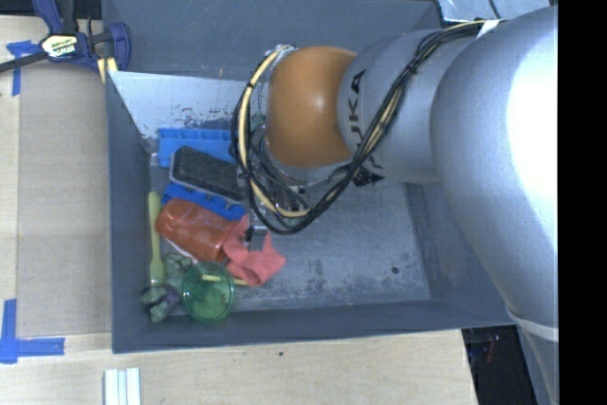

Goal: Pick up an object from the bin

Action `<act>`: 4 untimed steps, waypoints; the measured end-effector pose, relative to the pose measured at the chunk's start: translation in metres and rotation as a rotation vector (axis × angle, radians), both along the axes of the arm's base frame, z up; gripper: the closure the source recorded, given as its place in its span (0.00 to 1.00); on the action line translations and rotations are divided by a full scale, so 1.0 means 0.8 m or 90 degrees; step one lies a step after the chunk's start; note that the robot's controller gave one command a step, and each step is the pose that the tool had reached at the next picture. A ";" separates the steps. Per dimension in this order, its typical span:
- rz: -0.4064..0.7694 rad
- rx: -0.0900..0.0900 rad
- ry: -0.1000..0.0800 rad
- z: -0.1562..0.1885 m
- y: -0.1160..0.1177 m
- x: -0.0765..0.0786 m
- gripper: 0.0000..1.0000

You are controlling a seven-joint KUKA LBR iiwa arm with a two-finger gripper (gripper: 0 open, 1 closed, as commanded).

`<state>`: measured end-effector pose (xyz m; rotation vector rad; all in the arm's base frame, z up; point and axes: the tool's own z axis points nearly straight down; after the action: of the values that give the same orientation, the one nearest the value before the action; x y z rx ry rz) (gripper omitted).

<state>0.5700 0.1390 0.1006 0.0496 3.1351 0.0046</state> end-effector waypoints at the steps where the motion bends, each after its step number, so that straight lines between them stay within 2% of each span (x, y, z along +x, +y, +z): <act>1: -0.227 -0.007 0.000 -0.023 0.018 0.020 0.00; 2: -0.170 -0.002 -0.016 -0.028 0.024 0.011 1.00; 4: -0.170 -0.002 -0.013 -0.019 0.024 0.009 1.00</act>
Offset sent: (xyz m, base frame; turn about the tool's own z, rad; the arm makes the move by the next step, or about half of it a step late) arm 0.0000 0.0264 -0.0306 0.2629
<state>0.5775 0.1581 0.0855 0.4641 3.0793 -0.0006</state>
